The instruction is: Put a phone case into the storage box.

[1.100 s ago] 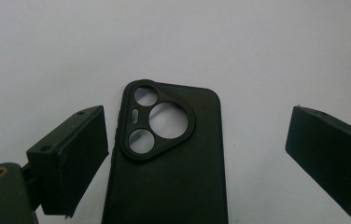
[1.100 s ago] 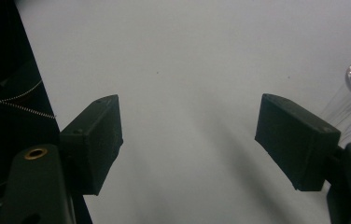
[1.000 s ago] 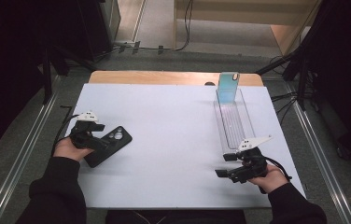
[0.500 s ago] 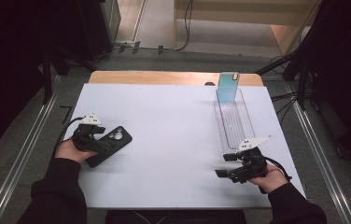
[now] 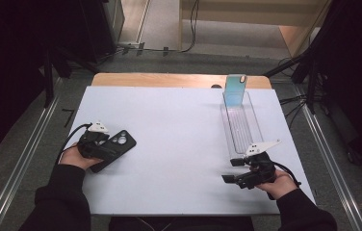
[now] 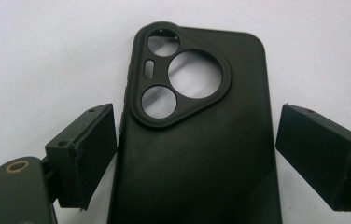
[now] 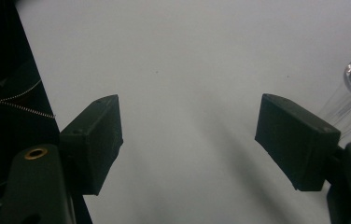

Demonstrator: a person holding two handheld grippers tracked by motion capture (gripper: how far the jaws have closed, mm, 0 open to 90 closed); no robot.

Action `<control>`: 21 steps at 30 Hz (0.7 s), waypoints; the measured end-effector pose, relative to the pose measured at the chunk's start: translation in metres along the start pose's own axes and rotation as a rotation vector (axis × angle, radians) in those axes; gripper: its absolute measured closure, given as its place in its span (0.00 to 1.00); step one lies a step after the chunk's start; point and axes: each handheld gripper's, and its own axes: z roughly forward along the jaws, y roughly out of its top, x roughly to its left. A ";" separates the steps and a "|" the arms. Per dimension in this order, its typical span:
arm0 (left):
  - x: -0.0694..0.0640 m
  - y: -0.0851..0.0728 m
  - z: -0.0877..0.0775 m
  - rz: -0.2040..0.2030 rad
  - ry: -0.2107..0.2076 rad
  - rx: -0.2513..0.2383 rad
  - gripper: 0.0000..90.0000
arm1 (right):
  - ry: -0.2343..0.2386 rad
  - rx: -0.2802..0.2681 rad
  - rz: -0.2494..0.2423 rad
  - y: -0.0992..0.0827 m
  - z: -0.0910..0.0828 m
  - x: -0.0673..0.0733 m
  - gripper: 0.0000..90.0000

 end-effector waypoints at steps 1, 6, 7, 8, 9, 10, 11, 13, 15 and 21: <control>0.000 0.000 0.001 -0.001 0.003 0.001 0.14 | 0.000 0.000 0.000 0.000 0.000 0.000 0.24; -0.001 -0.004 0.002 0.014 0.009 -0.014 0.13 | 0.000 0.001 0.002 0.000 0.000 0.000 0.24; -0.002 -0.004 0.003 0.016 0.014 -0.013 0.13 | -0.001 0.002 0.002 0.000 0.000 0.000 0.24; -0.003 -0.004 0.004 0.020 0.019 -0.013 0.13 | -0.001 0.002 0.002 0.000 0.000 0.000 0.24; -0.004 -0.004 0.004 0.030 0.030 -0.006 0.13 | -0.001 0.001 0.000 0.000 0.000 0.000 0.24; -0.006 -0.004 0.005 0.041 0.041 0.000 0.13 | -0.002 0.002 0.000 0.000 0.000 0.000 0.24; -0.007 -0.004 0.006 0.049 0.049 -0.001 0.13 | -0.001 0.002 0.000 0.000 0.000 0.000 0.24; -0.007 -0.005 0.006 0.044 0.052 -0.012 0.12 | -0.001 0.002 0.003 0.000 0.000 0.000 0.24; -0.007 -0.008 0.006 0.045 0.050 -0.031 0.12 | -0.004 0.002 0.002 0.000 0.000 0.000 0.24; -0.007 -0.009 0.005 0.045 0.053 -0.039 0.13 | -0.005 0.004 -0.002 0.000 0.000 0.000 0.24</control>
